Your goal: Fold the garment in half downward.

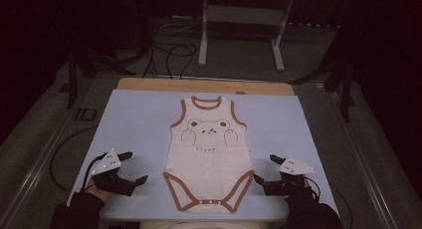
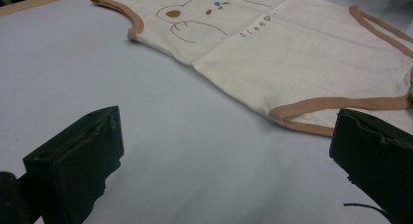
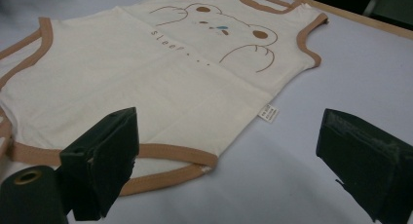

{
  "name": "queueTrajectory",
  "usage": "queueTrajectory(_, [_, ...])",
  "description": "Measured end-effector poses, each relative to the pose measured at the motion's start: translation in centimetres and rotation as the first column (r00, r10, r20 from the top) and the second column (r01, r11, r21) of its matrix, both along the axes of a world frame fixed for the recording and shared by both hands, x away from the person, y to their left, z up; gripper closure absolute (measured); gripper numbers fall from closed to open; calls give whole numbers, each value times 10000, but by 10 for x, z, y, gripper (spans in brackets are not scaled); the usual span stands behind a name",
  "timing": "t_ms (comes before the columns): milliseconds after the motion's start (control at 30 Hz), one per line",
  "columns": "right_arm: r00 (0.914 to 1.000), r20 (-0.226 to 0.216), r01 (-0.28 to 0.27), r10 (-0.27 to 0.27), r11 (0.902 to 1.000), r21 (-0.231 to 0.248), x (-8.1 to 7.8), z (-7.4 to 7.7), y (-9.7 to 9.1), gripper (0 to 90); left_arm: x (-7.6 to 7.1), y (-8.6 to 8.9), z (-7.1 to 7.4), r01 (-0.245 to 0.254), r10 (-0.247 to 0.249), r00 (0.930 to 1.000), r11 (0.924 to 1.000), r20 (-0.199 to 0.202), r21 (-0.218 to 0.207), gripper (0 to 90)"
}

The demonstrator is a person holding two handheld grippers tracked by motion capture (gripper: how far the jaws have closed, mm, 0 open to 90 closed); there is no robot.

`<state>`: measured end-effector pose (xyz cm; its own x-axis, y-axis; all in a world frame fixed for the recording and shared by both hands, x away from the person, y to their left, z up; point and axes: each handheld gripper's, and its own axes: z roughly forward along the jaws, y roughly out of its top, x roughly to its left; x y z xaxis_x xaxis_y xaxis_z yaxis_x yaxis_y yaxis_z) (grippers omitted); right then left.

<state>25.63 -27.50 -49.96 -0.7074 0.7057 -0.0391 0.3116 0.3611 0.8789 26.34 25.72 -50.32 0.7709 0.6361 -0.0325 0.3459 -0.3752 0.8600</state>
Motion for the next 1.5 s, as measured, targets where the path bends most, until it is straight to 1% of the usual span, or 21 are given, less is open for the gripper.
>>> queueTrajectory(100, [10000, -55, -7, 7, 10000, -36, 0, 0, 1, 86, 0, -1, 0, 78, -77, 10000, 9999, -57, 123, 0])
queueTrajectory(233, [10000, 79, -28, 29, 10000, -73, -1, 2, 1, 85, 0, -2, 1, 114, -114, 9999, 9998, -9, 135, 0])
queueTrajectory(267, [10000, 94, 15, -16, 10000, 14, -1, 3, 0, 86, 0, -2, 1, 117, -116, 9999, 9998, -22, 134, 0])
queueTrajectory(367, [9999, 96, 81, -81, 10000, -4, -2, 4, 0, 86, -1, -3, 3, 141, -141, 9999, 9998, 10, 157, 0])
queueTrajectory(467, [9999, 7, 123, -123, 9999, 120, -1, 6, -1, 86, -1, -5, 6, 258, -258, 9997, 9996, 48, 120, 0])
queueTrajectory(600, [9998, 12, 180, -180, 9998, 126, -2, 9, -1, 86, -2, -6, 11, 365, -364, 9993, 9993, 110, -64, 0])
queueTrajectory(667, [9999, 47, 165, -166, 9998, 106, -3, 11, 0, 86, -3, -7, 13, 407, -406, 9990, 9992, 160, -17, 0])
queueTrajectory(700, [9999, 18, 138, -138, 9998, 110, -3, 14, 0, 86, -2, -8, 14, 461, -461, 9988, 9989, 133, 9, 0])
queueTrajectory(800, [9999, 10, 151, -151, 9997, 195, -3, 16, 1, 86, -1, -9, 17, 550, -548, 9984, 9984, 106, -130, 0])
queueTrajectory(900, [9999, 37, 148, -149, 9996, 227, -3, 19, 2, 86, -1, -10, 19, 606, -605, 9981, 9981, 121, -110, 0])
queueTrajectory(933, [9999, 124, 78, -81, 9997, 223, -4, 24, 3, 87, 0, -10, 21, 618, -617, 9980, 9980, 123, -115, 0])
queueTrajectory(967, [9999, 151, 45, -49, 9997, 238, -4, 26, 4, 87, 0, -10, 23, 638, -637, 9979, 9978, 61, -182, 0])
queueTrajectory(1033, [9998, 206, -71, 66, 9998, 205, -2, 31, 5, 87, 1, -11, 25, 643, -644, 9979, 9978, -26, -176, 0])
queueTrajectory(1067, [9998, 206, -71, 66, 9998, 205, -2, 31, 5, 87, 1, -11, 25, 643, -644, 9979, 9978, -26, -176, 0])
queueTrajectory(1100, [9994, 304, -135, 133, 9999, 39, 1, 36, 6, 87, 2, -12, 27, 671, -673, 9977, 9975, -77, -242, 0])
queueTrajectory(1167, [9994, 293, -158, 157, 9999, 32, 2, 38, 6, 87, 3, -13, 28, 689, -691, 9976, 9973, -82, -244, 0])
queueTrajectory(1200, [9992, 369, -168, 169, 9999, -28, 7, 43, 7, 87, 4, -14, 30, 678, -681, 9976, 9974, -95, -241, 0])
queueTrajectory(1267, [9990, 420, -167, 170, 9998, -74, 10, 48, 7, 87, 8, -17, 36, 688, -689, 9976, 9974, -55, -197, 0])
queueTrajectory(1367, [9986, 491, -168, 170, 9998, -50, 15, 53, 8, 88, 14, -19, 42, 664, -666, 9978, 9974, -60, -263, 0])
queueTrajectory(1400, [9986, 497, -151, 153, 9999, -40, 16, 55, 8, 88, 15, -20, 44, 723, -725, 9973, 9971, -68, -246, 0])
queueTrajectory(1500, [9983, 564, -110, 116, 9999, -99, 21, 59, 10, 88, 19, -22, 47, 714, -715, 9974, 9972, -71, -221, 0])
